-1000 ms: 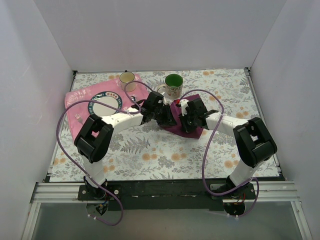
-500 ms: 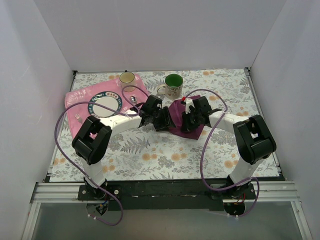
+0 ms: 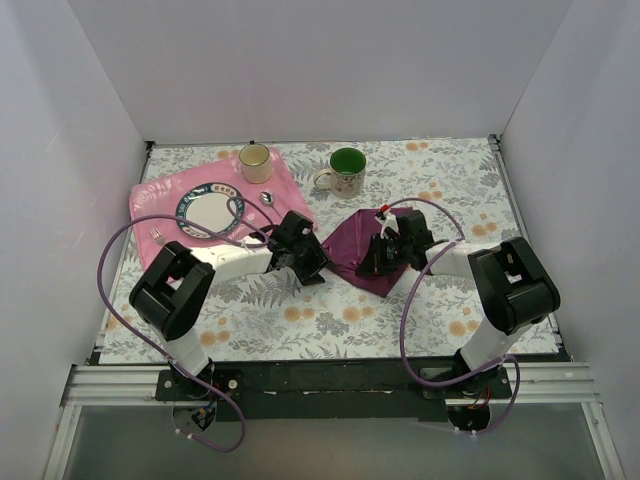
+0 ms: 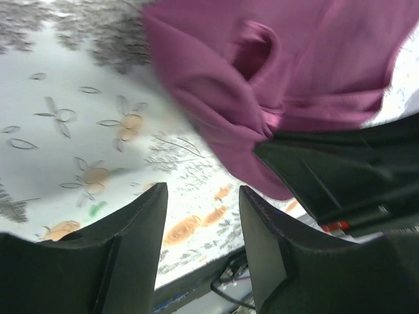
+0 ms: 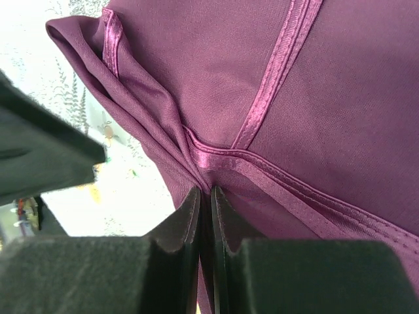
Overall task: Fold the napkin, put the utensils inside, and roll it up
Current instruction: Roll the napkin with the utensil
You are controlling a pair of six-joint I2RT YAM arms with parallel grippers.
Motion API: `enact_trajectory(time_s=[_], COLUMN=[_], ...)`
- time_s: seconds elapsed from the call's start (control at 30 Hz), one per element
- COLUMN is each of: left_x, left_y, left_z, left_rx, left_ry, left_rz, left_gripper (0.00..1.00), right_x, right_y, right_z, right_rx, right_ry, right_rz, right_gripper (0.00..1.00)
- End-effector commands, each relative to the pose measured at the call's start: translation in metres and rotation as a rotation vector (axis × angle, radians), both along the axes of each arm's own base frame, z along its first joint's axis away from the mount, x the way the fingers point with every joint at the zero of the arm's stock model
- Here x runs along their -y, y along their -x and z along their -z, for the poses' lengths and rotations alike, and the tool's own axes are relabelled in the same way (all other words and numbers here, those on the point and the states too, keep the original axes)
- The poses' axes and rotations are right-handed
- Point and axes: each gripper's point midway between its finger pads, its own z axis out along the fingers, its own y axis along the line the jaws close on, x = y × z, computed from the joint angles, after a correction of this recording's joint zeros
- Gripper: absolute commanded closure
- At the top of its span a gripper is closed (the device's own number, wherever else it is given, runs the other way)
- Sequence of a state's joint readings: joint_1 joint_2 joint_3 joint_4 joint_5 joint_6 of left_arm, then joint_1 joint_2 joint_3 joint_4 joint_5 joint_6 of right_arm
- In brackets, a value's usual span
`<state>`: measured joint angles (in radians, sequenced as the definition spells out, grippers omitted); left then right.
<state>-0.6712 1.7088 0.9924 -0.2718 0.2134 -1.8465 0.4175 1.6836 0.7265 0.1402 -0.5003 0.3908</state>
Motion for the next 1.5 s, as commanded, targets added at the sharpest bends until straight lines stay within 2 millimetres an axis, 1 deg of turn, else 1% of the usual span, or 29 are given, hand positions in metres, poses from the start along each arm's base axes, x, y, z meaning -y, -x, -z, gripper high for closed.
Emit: enact_trajectory(time_s=[0.0,0.07,0.1,0.13,0.17,0.2,0.23,0.43,0.53,0.63,0.67,0.7,0.73,0.77,0.83,0.87,1.03,1.13,1.2,1.3,1.37,1.4,1.43,1.47], left_x=[-0.012,-0.008,-0.012,-0.007,-0.005,-0.006,-0.004,-0.008,-0.009,-0.010,-0.016,-0.015,-0.017,-0.021,-0.020,-0.021,-0.021,-0.019,-0.015,-0.014,-0.012,-0.015,-0.011,-0.011], left_y=[-0.006,-0.015,-0.014,-0.020,-0.023,-0.022,-0.026,-0.021,-0.023,-0.031,-0.032,-0.036,-0.036,-0.033,-0.034,-0.032,-0.032,-0.033,-0.034,-0.034,-0.037,-0.035,-0.040,-0.043], left_z=[0.007,-0.001,0.006,0.000,-0.001,0.003,0.001,0.025,0.033,0.036,0.041,0.038,0.040,0.048,0.048,0.053,0.053,0.057,0.058,0.059,0.056,0.060,0.054,0.053], left_rx=[0.026,0.089,0.094,0.130,0.150,0.151,0.175,0.155,0.173,0.239,0.253,0.282,0.294,0.292,0.309,0.305,0.366,0.397,0.412,0.428,0.432,0.415,0.418,0.416], left_ry=[0.003,0.046,0.039,0.071,0.086,0.085,0.108,0.107,0.112,0.097,0.078,0.101,0.101,0.087,0.102,0.091,0.094,0.090,0.089,0.066,0.057,0.028,0.025,0.004], left_rz=[-0.118,-0.135,-0.141,-0.144,-0.144,-0.147,-0.148,-0.182,-0.196,-0.199,-0.219,-0.230,-0.235,-0.244,-0.242,-0.242,-0.234,-0.205,-0.180,-0.141,-0.136,-0.127,-0.124,-0.118], left_gripper=[0.54,0.54,0.53,0.53,0.53,0.53,0.53,0.53,0.54,0.55,0.55,0.55,0.56,0.56,0.57,0.58,0.60,0.64,0.76,0.87,0.90,0.94,0.95,0.96], right_x=[0.039,0.039,0.035,0.034,0.034,0.034,0.035,0.034,0.034,0.033,0.033,0.033,0.033,0.033,0.033,0.033,0.032,0.032,0.034,0.037,0.039,0.039,0.039,0.039], right_y=[0.065,0.066,0.060,0.061,0.059,0.060,0.059,0.060,0.061,0.059,0.060,0.058,0.058,0.059,0.059,0.058,0.060,0.060,0.060,0.058,0.059,0.057,0.057,0.055], right_z=[0.062,0.062,0.059,0.059,0.058,0.058,0.058,0.058,0.059,0.057,0.057,0.056,0.057,0.057,0.058,0.057,0.060,0.060,0.061,0.062,0.062,0.061,0.061,0.060], right_rx=[-0.268,-0.270,-0.242,-0.242,-0.239,-0.239,-0.238,-0.230,-0.235,-0.225,-0.223,-0.218,-0.218,-0.217,-0.218,-0.212,-0.214,-0.211,-0.204,-0.192,-0.190,-0.181,-0.176,-0.161], right_ry=[0.190,0.186,0.168,0.165,0.165,0.166,0.166,0.160,0.159,0.152,0.154,0.153,0.152,0.154,0.155,0.152,0.149,0.150,0.162,0.187,0.200,0.205,0.211,0.214], right_rz=[0.051,0.047,0.045,0.040,0.041,0.040,0.040,0.033,0.030,0.029,0.026,0.027,0.026,0.022,0.025,0.020,0.006,-0.002,-0.009,-0.016,-0.017,-0.015,-0.023,-0.025], right_gripper=[0.99,0.99,0.99,0.99,0.99,0.99,0.99,0.99,0.99,0.99,0.99,0.99,0.99,0.99,0.99,0.99,0.99,0.99,0.99,0.99,0.99,0.99,0.99,0.99])
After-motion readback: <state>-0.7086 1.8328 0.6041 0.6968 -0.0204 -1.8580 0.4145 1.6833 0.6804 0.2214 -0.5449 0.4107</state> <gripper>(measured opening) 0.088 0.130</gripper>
